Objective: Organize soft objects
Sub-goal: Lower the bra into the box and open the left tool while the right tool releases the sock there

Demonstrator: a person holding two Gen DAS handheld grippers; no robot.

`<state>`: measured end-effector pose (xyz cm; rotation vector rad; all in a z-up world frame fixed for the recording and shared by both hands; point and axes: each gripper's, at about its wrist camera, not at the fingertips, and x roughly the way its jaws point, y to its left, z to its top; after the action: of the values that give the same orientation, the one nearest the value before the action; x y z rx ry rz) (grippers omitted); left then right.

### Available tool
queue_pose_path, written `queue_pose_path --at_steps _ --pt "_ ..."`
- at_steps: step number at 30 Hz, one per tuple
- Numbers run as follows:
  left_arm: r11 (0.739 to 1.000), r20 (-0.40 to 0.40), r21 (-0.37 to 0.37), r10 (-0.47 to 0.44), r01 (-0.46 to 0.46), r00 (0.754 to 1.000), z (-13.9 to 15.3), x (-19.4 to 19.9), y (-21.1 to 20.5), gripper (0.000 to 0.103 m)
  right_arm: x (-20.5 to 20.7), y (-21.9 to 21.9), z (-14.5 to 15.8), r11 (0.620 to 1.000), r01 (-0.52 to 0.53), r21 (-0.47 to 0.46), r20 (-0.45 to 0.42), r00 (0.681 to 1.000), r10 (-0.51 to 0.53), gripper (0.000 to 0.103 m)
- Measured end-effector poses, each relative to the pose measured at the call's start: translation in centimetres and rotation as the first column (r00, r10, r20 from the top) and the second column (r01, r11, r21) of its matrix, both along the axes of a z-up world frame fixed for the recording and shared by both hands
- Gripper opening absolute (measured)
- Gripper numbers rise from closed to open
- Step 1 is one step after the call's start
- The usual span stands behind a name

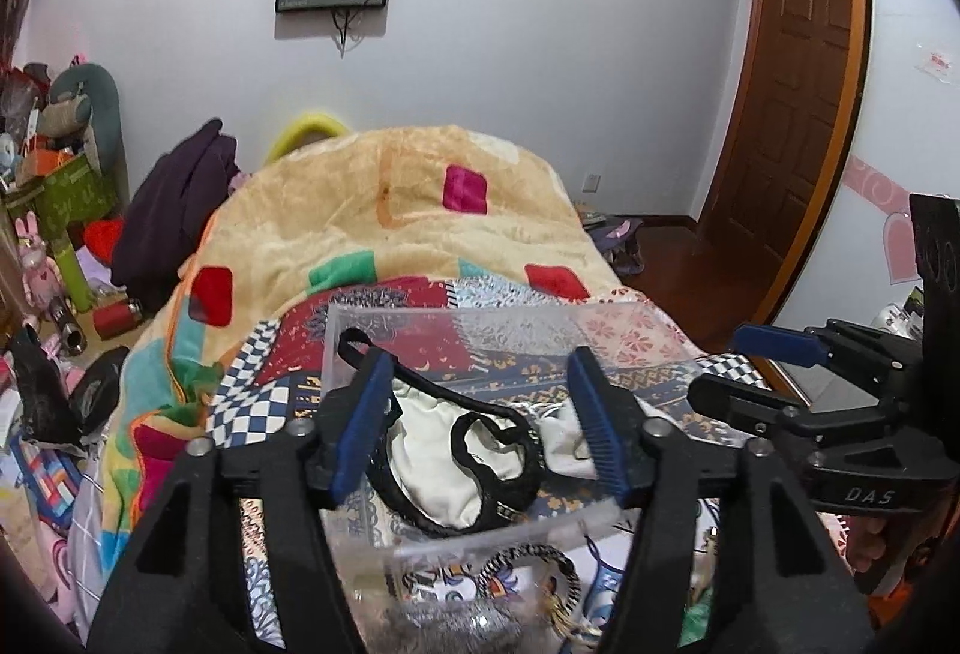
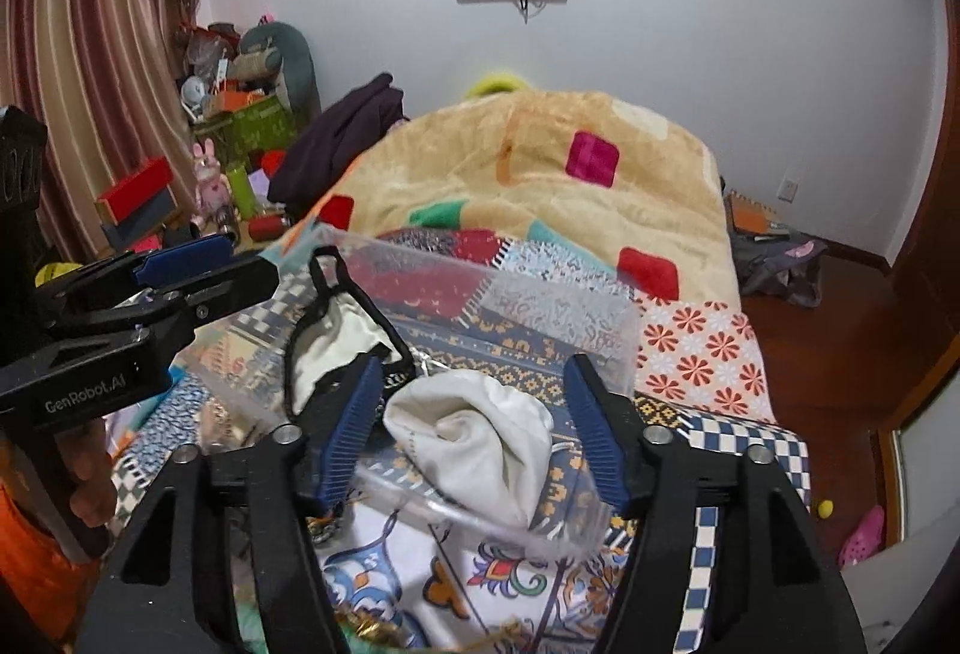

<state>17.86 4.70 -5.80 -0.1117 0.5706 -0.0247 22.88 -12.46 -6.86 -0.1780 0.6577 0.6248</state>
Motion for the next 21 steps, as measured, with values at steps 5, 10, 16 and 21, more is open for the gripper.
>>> queue_pose_path --at_steps 5,10,16,21 --pt "1.0 0.038 0.014 -0.005 0.004 0.999 1.8 -3.0 -0.9 0.083 -2.6 -1.4 1.6 1.0 0.014 0.014 0.038 0.999 -0.014 0.077" --pt "1.0 0.036 0.02 -0.025 0.024 0.999 2.0 -6.0 -2.2 0.096 -4.8 -2.8 1.7 1.0 0.02 0.022 0.033 0.999 -0.021 0.081" --pt "0.995 -0.037 0.027 -0.093 0.094 0.995 -0.1 -8.3 -4.7 0.096 -6.4 -3.8 -0.4 1.0 0.03 0.007 -0.033 0.999 -0.03 0.081" --pt "0.992 -0.105 -0.01 -0.126 0.125 0.986 -2.6 -9.5 -6.1 0.096 -7.0 -4.5 -3.2 0.999 0.032 0.003 -0.129 0.991 -0.032 0.081"
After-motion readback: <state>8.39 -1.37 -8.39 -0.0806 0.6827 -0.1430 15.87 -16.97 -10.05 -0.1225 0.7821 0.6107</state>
